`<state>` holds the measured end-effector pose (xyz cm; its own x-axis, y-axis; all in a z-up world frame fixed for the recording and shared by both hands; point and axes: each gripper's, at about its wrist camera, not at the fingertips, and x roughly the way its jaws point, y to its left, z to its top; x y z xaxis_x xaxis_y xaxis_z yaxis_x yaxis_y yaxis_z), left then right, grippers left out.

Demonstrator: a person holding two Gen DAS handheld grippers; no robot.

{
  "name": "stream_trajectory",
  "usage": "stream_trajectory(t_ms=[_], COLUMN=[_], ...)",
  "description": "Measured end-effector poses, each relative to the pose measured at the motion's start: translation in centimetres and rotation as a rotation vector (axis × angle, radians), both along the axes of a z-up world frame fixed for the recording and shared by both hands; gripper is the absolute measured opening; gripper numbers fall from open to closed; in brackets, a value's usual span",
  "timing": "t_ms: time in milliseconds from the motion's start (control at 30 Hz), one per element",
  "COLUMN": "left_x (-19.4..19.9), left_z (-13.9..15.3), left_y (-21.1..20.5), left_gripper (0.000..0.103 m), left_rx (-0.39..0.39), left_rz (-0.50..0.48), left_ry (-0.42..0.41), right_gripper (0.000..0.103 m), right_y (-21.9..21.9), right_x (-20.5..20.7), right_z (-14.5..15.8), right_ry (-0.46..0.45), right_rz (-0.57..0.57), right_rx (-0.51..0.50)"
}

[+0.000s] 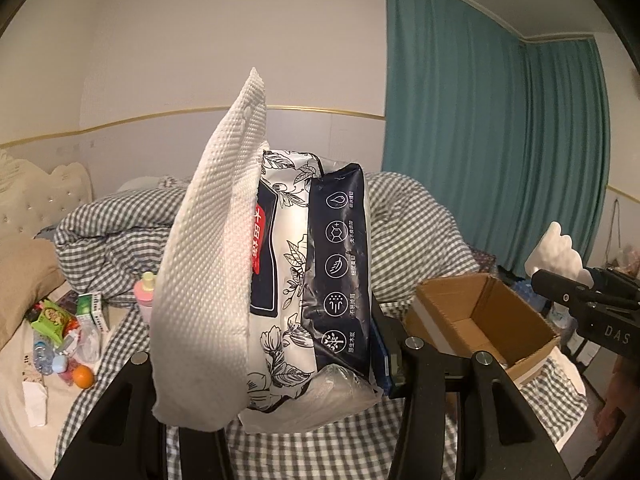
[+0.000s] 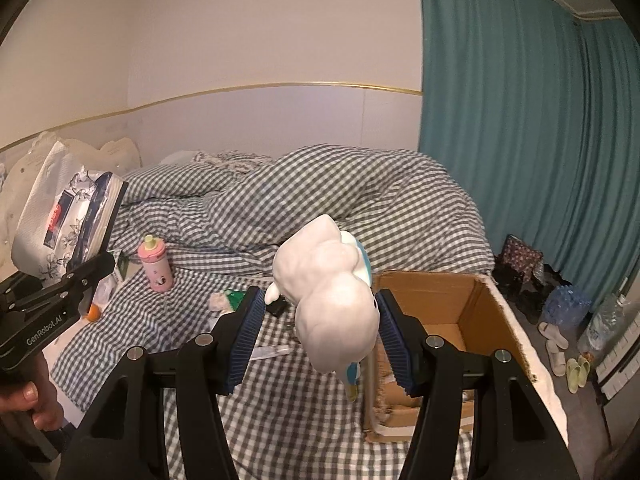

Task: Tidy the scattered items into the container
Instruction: 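Carry the wet-wipes pack with the left tool while the right tool carries the plush toy over the box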

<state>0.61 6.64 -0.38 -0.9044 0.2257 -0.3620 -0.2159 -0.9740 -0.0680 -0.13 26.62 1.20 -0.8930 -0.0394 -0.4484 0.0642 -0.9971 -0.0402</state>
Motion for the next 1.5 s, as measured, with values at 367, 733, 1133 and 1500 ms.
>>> stream_trajectory(t_ms=[367,733,1133,1500], left_x=[-0.6,-1.6,-3.1,-4.2], left_z=[0.3,0.5,-0.1,-1.5], left_y=[4.7,9.7,15.3,19.5], left_gripper=[0.049,0.049,0.049,0.049], left_rx=[0.019,0.005,-0.024,-0.061], left_rz=[-0.114,-0.200,-0.279,-0.331], left_ry=[-0.002,-0.005,-0.020,-0.070], right_gripper=[0.057,0.057,0.057,0.057], right_y=[5.0,9.8,15.6,19.5], right_x=[2.2,3.5,4.1,2.8], right_z=[1.5,2.0,1.8,0.4], right_ry=[0.022,0.027,0.024,0.000], right_rz=[-0.119,-0.195,-0.267,-0.281], right_rx=[0.012,0.000,-0.024,-0.058])
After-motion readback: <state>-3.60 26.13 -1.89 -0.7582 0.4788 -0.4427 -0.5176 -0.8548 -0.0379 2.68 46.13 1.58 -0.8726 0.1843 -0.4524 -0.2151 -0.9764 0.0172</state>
